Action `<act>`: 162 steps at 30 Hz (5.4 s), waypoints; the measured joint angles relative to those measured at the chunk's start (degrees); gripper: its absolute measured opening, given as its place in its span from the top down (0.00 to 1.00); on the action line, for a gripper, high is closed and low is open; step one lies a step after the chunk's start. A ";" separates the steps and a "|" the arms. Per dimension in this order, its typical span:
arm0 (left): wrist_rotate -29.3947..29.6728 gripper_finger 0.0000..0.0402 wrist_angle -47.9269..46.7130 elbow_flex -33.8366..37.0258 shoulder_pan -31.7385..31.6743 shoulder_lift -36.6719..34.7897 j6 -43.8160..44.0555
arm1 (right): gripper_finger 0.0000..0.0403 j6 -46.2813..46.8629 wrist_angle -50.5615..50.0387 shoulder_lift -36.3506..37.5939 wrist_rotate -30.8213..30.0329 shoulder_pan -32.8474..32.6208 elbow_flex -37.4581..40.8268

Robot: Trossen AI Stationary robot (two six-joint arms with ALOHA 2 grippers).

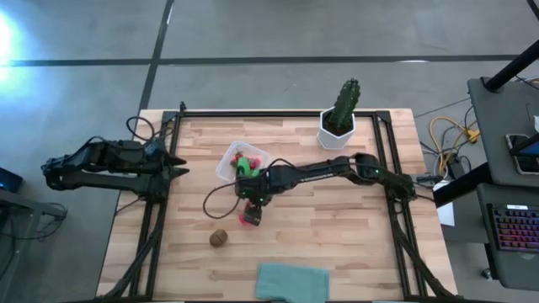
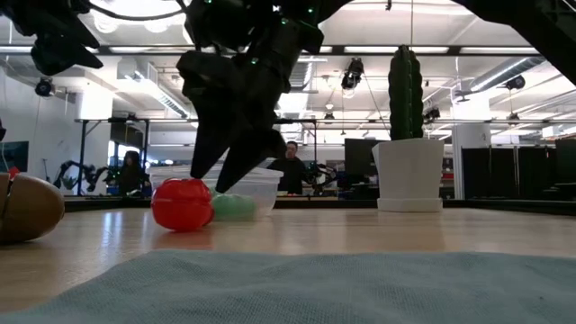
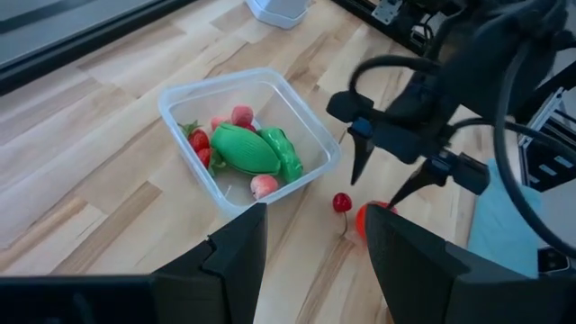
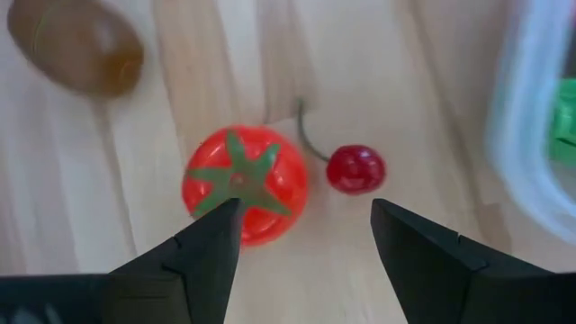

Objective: Pick and placing Produce into tupperware
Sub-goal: Put the red cherry into the transparent bin

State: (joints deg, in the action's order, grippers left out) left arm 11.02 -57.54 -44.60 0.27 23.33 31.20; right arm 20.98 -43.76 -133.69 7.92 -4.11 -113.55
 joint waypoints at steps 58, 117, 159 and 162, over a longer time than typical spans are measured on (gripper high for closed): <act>3.00 0.57 0.03 0.00 0.02 -0.07 0.18 | 0.44 -56.74 9.00 -0.50 -7.56 1.20 4.41; 4.31 0.57 0.02 -0.01 0.02 0.26 1.55 | 0.77 -47.72 8.74 -2.69 -4.96 1.66 4.19; 4.29 0.57 0.01 -0.01 0.02 0.26 1.61 | 0.67 -46.47 12.70 -3.19 -2.99 0.76 4.13; 4.29 0.57 0.02 0.00 0.02 0.26 1.64 | 0.67 -46.45 12.70 -3.26 -2.99 0.76 4.13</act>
State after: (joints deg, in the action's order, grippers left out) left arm 15.31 -57.52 -44.60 0.30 23.59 32.84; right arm -25.47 -31.05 -136.94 4.93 -3.36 -109.43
